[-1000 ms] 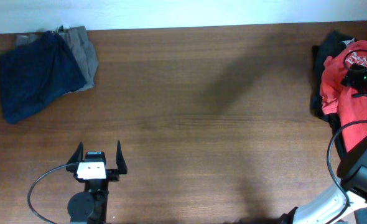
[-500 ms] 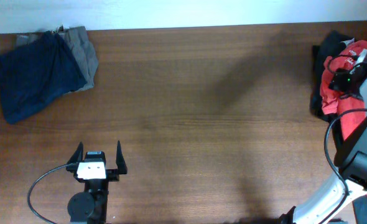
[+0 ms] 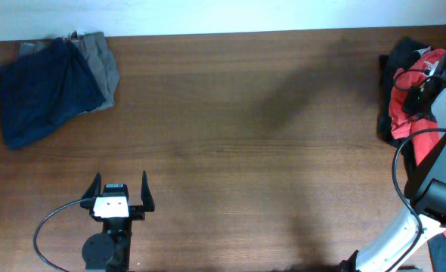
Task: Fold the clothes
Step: 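Reach the right gripper to the red T-shirt on the right pile and grasp it, then lift the red T-shirt with the right gripper and drop it mid-table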
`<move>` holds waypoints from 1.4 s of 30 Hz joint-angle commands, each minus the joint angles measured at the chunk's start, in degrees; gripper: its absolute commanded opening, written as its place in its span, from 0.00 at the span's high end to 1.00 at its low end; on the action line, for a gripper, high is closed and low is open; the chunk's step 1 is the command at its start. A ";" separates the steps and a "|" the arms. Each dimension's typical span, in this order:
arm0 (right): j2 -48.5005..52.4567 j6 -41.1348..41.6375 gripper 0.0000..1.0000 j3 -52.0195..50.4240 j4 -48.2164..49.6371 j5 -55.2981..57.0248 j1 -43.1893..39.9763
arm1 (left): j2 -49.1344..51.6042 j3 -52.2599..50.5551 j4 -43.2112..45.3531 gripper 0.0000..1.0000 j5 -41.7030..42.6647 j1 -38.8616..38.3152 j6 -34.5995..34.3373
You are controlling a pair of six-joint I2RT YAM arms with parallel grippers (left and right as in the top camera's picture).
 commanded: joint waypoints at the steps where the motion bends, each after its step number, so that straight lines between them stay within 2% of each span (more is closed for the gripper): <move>1: 0.79 0.13 0.72 0.35 0.46 1.20 0.11 | -0.24 -0.31 0.00 0.01 0.59 0.28 0.74; 2: 0.79 0.15 0.82 0.35 0.39 1.20 0.11 | -0.26 -0.31 0.00 0.01 0.59 0.28 0.74; 5: 0.74 0.17 0.94 0.39 -0.09 1.20 0.11 | -0.26 -0.31 0.00 0.01 0.59 0.28 0.74; 9: -0.70 1.05 0.96 0.68 -0.48 1.01 0.15 | -0.24 -0.31 0.00 0.01 0.61 0.28 0.74; 12: -3.91 5.33 0.96 1.40 -1.11 -2.71 0.15 | -0.26 -0.31 0.00 0.01 0.59 0.28 0.74; 17: -8.76 5.35 0.96 1.44 -1.88 -10.14 1.18 | -0.26 -0.31 0.00 0.01 0.59 0.28 0.74; 24: -14.73 5.77 0.96 1.46 -1.99 -11.78 5.40 | -0.26 -0.31 0.00 0.01 0.59 0.28 0.74; 29: -19.56 5.77 0.96 1.49 -1.75 -14.36 13.18 | -0.26 -0.31 0.00 0.01 0.59 0.28 0.74; 36: -19.80 8.37 0.96 1.46 -2.16 -17.84 27.21 | -0.26 -0.31 0.00 0.01 0.59 0.28 0.74; 42: -19.37 9.90 0.95 1.42 -1.49 -18.67 45.42 | -0.24 -0.31 0.00 0.01 0.59 0.28 0.74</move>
